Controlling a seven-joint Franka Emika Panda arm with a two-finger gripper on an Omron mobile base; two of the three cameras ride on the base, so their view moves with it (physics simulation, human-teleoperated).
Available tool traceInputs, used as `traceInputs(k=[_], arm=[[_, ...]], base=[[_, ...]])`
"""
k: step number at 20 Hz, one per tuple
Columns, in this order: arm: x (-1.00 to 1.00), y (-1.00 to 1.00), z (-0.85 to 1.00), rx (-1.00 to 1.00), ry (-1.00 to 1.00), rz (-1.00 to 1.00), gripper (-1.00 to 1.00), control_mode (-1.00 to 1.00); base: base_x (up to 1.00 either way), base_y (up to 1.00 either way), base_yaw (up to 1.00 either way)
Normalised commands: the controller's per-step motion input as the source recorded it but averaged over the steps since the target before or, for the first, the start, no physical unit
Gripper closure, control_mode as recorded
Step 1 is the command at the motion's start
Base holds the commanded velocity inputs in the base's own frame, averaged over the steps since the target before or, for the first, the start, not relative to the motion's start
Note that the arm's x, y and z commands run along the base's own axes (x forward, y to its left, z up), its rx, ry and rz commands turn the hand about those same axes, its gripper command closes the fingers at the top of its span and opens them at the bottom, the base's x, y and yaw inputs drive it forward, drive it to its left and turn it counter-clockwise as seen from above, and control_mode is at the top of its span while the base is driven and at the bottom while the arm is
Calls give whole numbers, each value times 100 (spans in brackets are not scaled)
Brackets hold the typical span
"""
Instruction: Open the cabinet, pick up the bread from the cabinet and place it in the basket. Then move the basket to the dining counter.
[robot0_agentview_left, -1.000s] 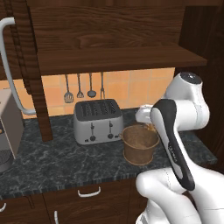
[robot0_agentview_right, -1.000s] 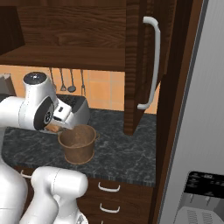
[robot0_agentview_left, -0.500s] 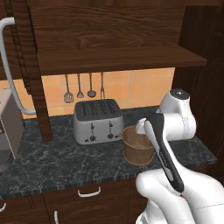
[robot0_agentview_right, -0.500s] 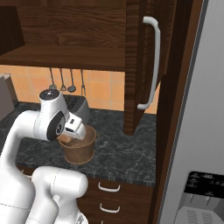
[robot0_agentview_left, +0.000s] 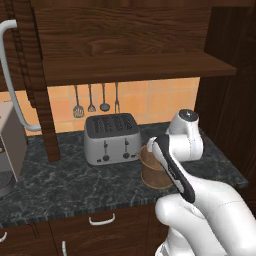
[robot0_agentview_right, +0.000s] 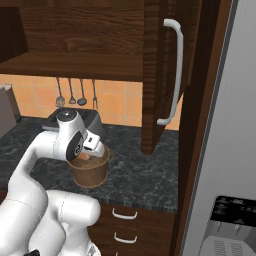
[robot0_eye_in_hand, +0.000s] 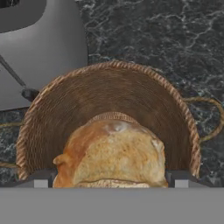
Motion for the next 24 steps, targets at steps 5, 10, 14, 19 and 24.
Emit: traceInputs(k=[5, 10, 14, 19, 24], arm=[[22, 0, -25, 0, 10, 0, 100, -100], [18, 0, -38, 0, 11, 0, 100, -100], [21, 1, -29, 0, 10, 0, 100, -100], [8, 0, -21, 0, 8, 0, 100, -100], [6, 7, -36, 0, 10, 0, -100, -100]], base=[[0, 0, 0], [0, 0, 0], [0, 0, 0], [0, 0, 0], [0, 0, 0]])
